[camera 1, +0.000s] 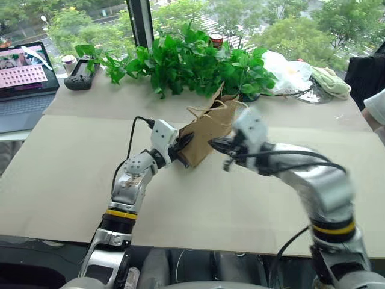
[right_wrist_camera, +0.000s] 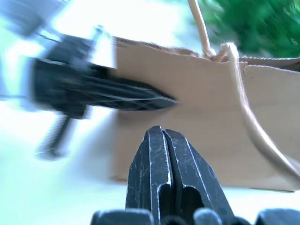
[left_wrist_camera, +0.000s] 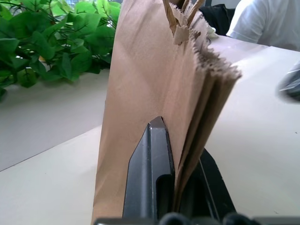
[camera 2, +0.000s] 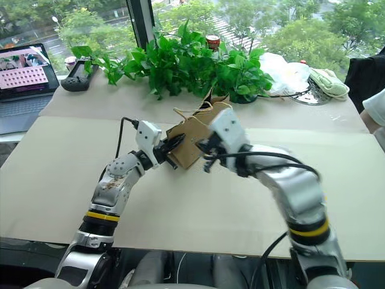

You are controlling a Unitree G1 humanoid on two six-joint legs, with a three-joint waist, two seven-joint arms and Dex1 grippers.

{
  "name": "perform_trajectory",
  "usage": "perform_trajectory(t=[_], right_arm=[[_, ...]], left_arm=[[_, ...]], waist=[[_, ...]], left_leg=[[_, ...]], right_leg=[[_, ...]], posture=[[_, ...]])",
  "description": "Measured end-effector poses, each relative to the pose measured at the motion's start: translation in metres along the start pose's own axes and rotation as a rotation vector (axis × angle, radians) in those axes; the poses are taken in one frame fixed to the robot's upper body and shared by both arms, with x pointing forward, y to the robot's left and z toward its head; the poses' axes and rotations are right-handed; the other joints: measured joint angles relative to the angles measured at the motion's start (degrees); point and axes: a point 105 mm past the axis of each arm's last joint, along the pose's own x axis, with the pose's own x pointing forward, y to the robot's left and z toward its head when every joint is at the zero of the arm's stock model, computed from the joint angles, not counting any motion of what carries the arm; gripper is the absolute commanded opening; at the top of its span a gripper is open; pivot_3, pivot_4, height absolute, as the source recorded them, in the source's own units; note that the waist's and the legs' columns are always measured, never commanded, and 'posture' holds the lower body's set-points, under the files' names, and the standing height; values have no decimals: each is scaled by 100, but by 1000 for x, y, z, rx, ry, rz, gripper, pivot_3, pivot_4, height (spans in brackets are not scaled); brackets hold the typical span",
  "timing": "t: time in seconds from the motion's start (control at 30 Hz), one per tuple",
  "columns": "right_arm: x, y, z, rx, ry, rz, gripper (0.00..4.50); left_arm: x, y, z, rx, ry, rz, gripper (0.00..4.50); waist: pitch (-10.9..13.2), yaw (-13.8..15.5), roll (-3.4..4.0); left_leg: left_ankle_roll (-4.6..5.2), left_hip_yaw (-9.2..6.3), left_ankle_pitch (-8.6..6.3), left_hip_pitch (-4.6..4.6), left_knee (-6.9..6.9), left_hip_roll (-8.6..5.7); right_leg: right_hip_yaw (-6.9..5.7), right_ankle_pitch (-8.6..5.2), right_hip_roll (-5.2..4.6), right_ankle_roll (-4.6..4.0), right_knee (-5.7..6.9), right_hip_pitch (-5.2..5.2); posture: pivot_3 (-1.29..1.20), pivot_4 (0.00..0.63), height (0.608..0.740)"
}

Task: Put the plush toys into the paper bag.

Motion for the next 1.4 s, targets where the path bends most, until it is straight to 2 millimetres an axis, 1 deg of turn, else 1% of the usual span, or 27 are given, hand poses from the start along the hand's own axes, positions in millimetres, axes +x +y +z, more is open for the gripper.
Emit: perform_trajectory(t=[0.1,0.13,0.2,0.27,0.33,0.43,0.53,0.6,0.67,0.8,1.0,1.2,1.4], right_arm=[[-34,-12,-13,24,55,26,0],[-40,-14,-13,33,58,38,0],[-50,-19,-7,49,24,65,0],[-54,-20,0,56,-11,89,0],[-56,-17,4,66,-34,128,0],[-58,-14,7,57,-39,167,0],[-60,-17,7,61,-41,171,0],[-61,-17,7,56,-39,180,0],[-62,-16,8,49,-29,197,0],[-66,-14,1,42,24,212,0],[-68,-14,-3,29,46,220,0],[-69,-17,-5,39,59,211,0],[-71,-19,-6,37,69,203,0]], left_arm=[[-9,12,1,-8,5,-6,29],[-13,17,2,-8,7,-12,29],[-24,25,5,-25,9,-58,29],[-31,27,13,-33,2,-128,29],[-39,27,24,-29,-3,-217,29],[-59,33,44,-13,19,-361,29],[-75,34,66,20,43,-504,29],[-82,32,72,51,73,-584,29],[-87,29,70,75,101,-655,29],[-91,24,49,87,168,-760,29],[-79,11,33,173,145,-838,29],[-72,9,18,244,124,-849,29],[-61,9,11,220,100,-818,29]], waist=[[1,-24,0],[1,-60,-1],[1,-127,-1],[1,-140,-1],[2,-129,0],[4,-114,2],[5,-77,4],[6,-45,5],[6,-31,6],[7,-28,5],[7,-20,5],[7,-30,5],[7,-15,5]], left_leg=[[0,1,0,11,-3,2],[0,0,0,14,-5,3],[0,-11,0,25,-8,3],[-1,-30,1,24,-7,3],[-1,-35,1,23,-7,1],[-1,-34,1,16,-7,0],[-1,-30,1,13,-7,-2],[-1,-29,1,12,-6,-3],[-1,-28,1,13,-6,-3],[-1,-27,1,9,-5,-2],[0,-28,1,6,-3,-2],[0,-29,1,7,-2,-2],[0,-30,1,6,3,-2]], right_leg=[[1,0,3,0,1,2],[2,0,5,-1,2,2],[9,2,19,-6,7,2],[6,3,28,-7,8,3],[5,3,29,-7,6,5],[5,3,27,-7,2,0],[5,2,24,-6,0,-2],[4,1,23,-6,0,-1],[4,1,23,-7,0,0],[4,0,23,-10,2,-6],[5,0,23,-10,3,-7],[6,0,23,-10,4,-7],[5,0,23,-10,5,-4]], posture=[[0,150,713],[0,150,713],[0,150,713],[0,150,713],[0,150,713],[0,150,713],[0,150,713],[0,150,713],[0,150,713],[0,150,713],[0,150,713],[0,150,713],[0,150,713]])
